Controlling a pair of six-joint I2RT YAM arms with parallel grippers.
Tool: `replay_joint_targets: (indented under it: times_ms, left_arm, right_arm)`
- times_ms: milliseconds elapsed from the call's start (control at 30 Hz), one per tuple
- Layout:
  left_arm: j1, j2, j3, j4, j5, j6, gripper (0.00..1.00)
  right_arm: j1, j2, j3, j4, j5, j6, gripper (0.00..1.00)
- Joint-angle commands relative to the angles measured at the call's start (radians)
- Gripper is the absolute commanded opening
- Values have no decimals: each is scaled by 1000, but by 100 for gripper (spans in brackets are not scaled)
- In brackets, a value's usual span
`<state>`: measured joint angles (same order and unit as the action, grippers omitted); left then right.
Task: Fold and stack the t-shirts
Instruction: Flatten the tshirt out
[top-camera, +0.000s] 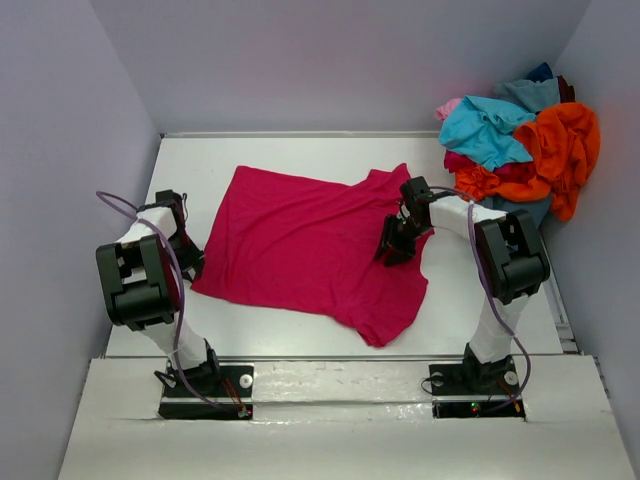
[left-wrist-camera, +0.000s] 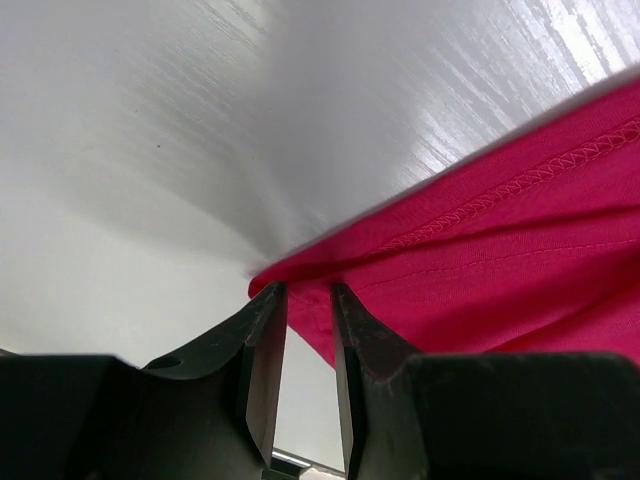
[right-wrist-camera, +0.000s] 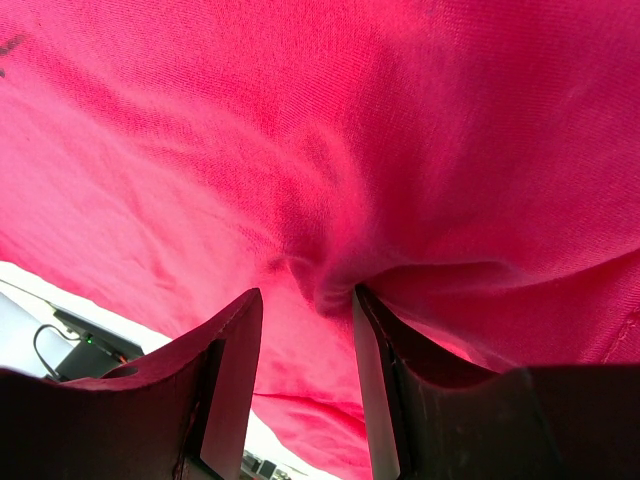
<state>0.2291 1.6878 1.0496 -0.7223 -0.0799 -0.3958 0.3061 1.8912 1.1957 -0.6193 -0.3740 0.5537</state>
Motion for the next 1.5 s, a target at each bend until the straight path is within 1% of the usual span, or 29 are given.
replay_joint_targets:
  times_ms: [0, 200, 400, 433, 633, 667, 733, 767, 1067, 1267, 1467]
  left_arm:
    - [1, -28, -10, -9, 2, 15, 36]
    - [1, -33, -28, -6, 11, 20, 34]
    - [1, -37, -40, -2, 19, 23, 28]
    - [1, -40, -40, -2, 17, 23, 24]
    - [1, -46, -49, 0, 17, 23, 15]
    - [1, -48, -49, 0, 17, 23, 12]
    - [1, -46, -49, 1, 17, 23, 10]
    - [1, -48, -49, 1, 19, 23, 6]
    - [1, -74, -53, -14, 2, 8, 6]
    - [1, -112, -79, -25, 9, -8, 6]
    - [1, -148, -71, -48, 31, -21, 6]
  right_arm:
    - [8, 72, -62, -2, 96, -34, 48]
    - [8, 68, -65, -2, 99, -34, 48]
    - [8, 57, -77, 4, 101, -31, 48]
    - [8, 55, -82, 4, 101, -29, 48]
    - [8, 52, -90, 10, 99, -28, 48]
    - [8, 52, -91, 10, 99, -28, 48]
    - [8, 49, -93, 12, 99, -28, 48]
    - [8, 48, -94, 10, 101, -28, 48]
    - [8, 49, -102, 16, 103, -28, 48]
    - [8, 52, -94, 16, 99, -24, 48]
    - [8, 57, -84, 12, 99, -28, 48]
